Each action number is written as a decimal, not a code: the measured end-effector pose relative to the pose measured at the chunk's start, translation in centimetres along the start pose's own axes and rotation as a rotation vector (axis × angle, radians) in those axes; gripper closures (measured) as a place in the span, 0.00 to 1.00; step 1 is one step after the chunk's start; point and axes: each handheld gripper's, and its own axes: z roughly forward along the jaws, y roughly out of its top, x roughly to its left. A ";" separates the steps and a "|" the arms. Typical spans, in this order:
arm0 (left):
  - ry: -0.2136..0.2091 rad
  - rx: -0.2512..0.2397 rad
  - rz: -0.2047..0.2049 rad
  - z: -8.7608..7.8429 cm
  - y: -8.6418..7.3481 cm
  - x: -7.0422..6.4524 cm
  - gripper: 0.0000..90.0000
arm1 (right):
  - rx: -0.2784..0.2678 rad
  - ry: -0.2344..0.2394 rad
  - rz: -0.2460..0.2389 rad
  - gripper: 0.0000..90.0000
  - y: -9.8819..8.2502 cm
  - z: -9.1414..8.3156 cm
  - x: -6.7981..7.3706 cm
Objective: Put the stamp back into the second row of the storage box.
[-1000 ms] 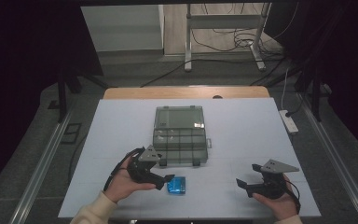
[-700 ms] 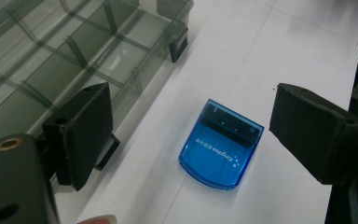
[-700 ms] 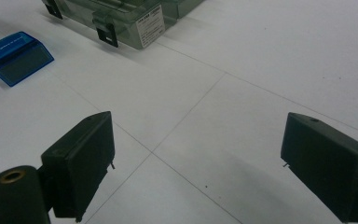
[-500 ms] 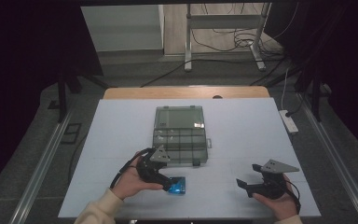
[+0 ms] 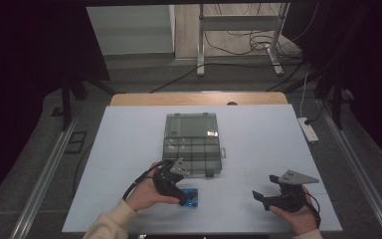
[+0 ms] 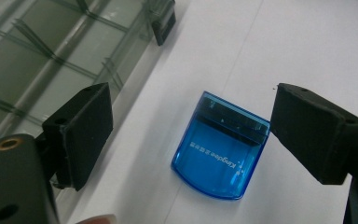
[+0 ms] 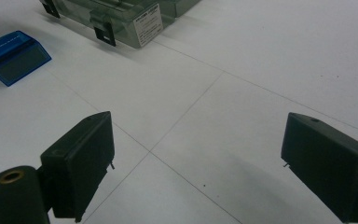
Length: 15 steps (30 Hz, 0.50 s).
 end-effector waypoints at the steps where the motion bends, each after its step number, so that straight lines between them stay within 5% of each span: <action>1: -0.004 0.003 0.005 0.1 0.0 -0.1 0.16 | 0.000 -0.002 -0.001 0.11 0.0 0.0 0.0; 15: -0.043 0.083 0.050 1.6 -0.1 -0.7 0.16 | 0.010 -0.002 0.000 0.11 -0.1 0.1 0.0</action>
